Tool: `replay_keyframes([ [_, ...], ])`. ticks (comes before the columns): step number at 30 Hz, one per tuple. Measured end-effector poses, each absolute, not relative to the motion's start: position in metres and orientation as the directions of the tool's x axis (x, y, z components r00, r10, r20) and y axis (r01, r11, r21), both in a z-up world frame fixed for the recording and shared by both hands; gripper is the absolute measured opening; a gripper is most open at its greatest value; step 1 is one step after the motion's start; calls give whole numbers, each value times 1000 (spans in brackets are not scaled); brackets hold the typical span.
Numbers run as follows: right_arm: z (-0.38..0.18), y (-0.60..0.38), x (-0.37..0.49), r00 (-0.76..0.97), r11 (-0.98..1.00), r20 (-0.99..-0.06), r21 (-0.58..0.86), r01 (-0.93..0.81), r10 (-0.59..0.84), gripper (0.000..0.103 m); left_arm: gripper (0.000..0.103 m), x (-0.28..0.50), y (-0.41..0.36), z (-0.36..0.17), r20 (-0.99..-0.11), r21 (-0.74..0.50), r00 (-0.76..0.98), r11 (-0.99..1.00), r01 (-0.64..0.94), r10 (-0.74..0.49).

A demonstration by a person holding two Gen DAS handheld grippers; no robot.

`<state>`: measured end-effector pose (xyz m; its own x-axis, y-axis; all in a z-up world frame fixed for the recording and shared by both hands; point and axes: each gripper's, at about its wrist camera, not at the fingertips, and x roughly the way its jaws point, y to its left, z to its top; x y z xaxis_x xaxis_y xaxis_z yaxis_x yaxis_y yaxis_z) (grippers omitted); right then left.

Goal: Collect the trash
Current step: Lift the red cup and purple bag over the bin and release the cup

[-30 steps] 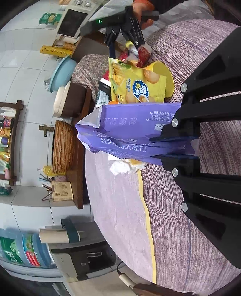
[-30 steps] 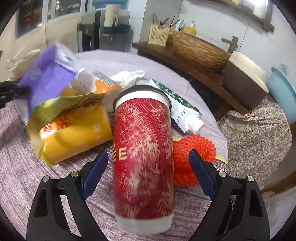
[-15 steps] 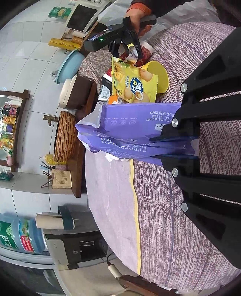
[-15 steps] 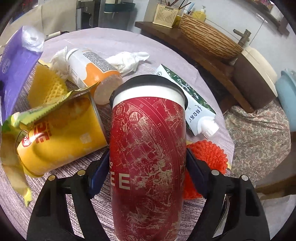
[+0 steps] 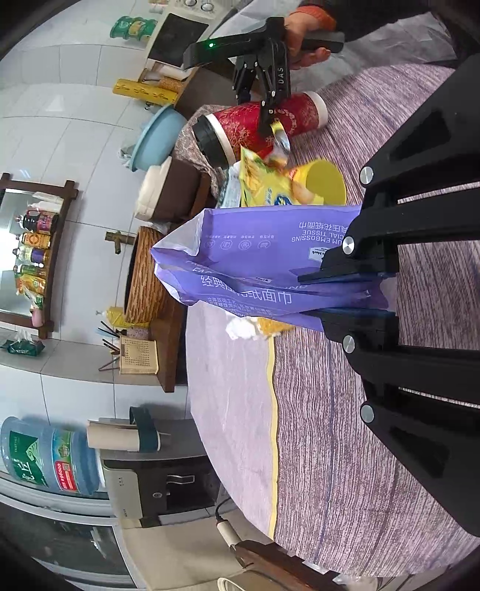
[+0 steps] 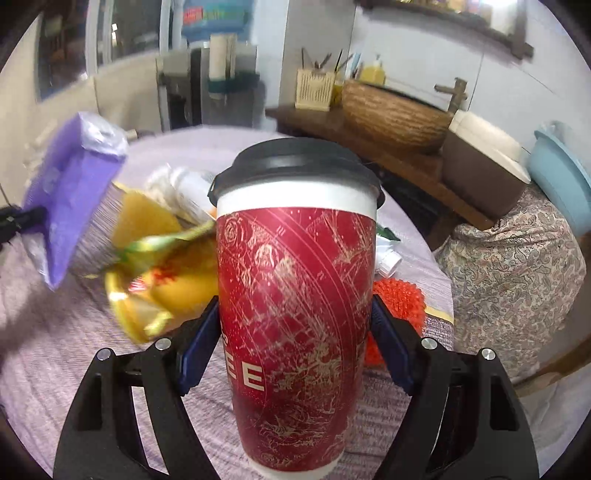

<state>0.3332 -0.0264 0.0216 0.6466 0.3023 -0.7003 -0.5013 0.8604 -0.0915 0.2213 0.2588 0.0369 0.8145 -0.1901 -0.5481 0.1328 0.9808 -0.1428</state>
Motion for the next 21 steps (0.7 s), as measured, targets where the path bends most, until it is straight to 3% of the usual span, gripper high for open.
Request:
replay_keyframes([
  [10, 50, -77, 272, 699, 870, -578, 37, -492, 421, 77, 12, 208, 195, 58, -497, -144, 833, 969, 199, -244],
  [21, 47, -159, 225, 741, 902, -525, 150, -405, 420, 77, 12, 214, 101, 52, -489, -189, 780, 920, 342, -390],
])
